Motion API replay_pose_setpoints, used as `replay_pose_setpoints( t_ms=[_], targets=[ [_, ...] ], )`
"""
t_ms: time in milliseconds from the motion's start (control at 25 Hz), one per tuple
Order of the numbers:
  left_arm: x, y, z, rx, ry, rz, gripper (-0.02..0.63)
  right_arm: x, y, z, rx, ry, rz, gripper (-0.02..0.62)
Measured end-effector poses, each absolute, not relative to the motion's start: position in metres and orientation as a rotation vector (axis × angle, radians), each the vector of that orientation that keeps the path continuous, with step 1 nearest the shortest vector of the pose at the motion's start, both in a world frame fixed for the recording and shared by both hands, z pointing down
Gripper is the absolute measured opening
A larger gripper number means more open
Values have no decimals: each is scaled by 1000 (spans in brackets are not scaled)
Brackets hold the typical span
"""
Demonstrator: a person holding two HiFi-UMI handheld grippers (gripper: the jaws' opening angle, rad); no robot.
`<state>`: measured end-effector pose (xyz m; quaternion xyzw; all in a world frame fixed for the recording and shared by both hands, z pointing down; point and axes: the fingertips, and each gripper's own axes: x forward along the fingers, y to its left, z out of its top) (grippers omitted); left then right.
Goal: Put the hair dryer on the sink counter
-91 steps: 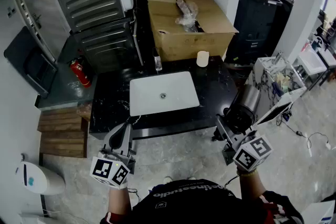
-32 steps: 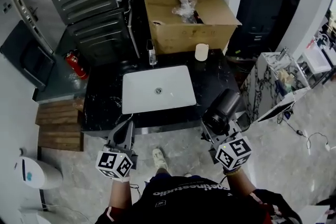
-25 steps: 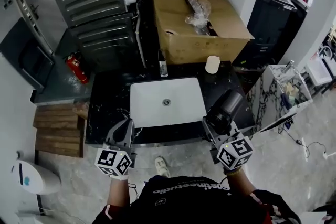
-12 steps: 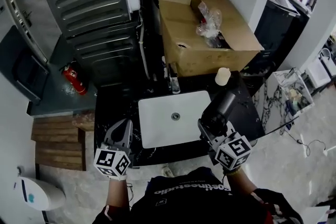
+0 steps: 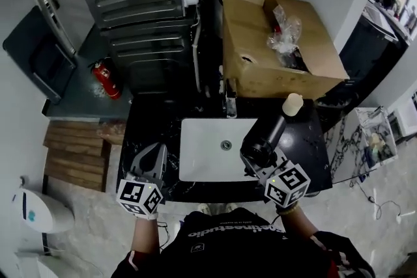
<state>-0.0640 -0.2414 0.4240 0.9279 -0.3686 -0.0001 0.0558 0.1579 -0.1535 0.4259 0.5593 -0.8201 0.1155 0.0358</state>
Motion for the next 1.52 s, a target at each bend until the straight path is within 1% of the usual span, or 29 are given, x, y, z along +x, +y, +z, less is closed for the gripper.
replay_pose_setpoints(
  t_ms=[240,520,800,1040,1240,1520],
  targets=[
    [-114,-229,424,2686,-1369,23,15,112,-183,438,1409,-2644,379,179],
    [-179,-212,430,2531,-1599,33,15,32,-211,481,1007,-2670,397,179],
    [-233,-190,435,2407,-1770,24,15,-59,-230,550,695,-2576,451,178],
    [-269,-165,441,2321,-1864,-4,15,-119,-239,621,525,-2409,467,178],
    [-290,-152,449,2263,-1909,-4,15,-146,-238,667,485,-2207,413,178],
    [-299,-142,456,2231,-1922,4,15,-158,-235,694,480,-2070,348,181]
  ],
)
